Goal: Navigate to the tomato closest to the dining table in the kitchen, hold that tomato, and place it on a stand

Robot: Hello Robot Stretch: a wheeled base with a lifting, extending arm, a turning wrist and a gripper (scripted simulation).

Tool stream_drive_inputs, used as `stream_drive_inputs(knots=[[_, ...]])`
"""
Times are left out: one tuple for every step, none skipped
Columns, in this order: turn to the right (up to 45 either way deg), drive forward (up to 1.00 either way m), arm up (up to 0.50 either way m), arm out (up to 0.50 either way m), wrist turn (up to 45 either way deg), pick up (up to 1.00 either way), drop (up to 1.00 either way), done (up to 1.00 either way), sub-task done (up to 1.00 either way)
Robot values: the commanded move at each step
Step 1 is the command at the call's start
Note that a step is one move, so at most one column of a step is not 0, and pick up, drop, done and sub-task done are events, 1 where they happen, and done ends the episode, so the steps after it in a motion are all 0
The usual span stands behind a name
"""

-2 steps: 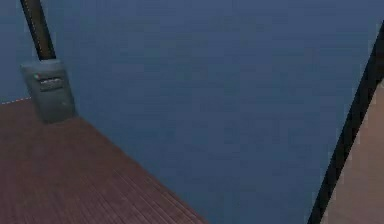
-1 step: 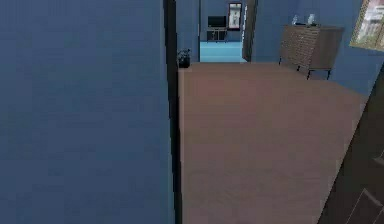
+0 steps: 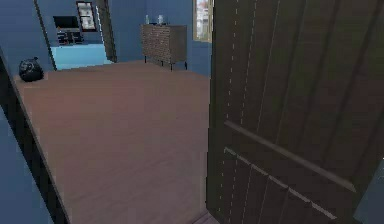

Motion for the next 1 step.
stream_drive_inputs(knots=[[0.0,0.30,0.00,0.00,0.0,0.00,0.00,0.00,0.00]])
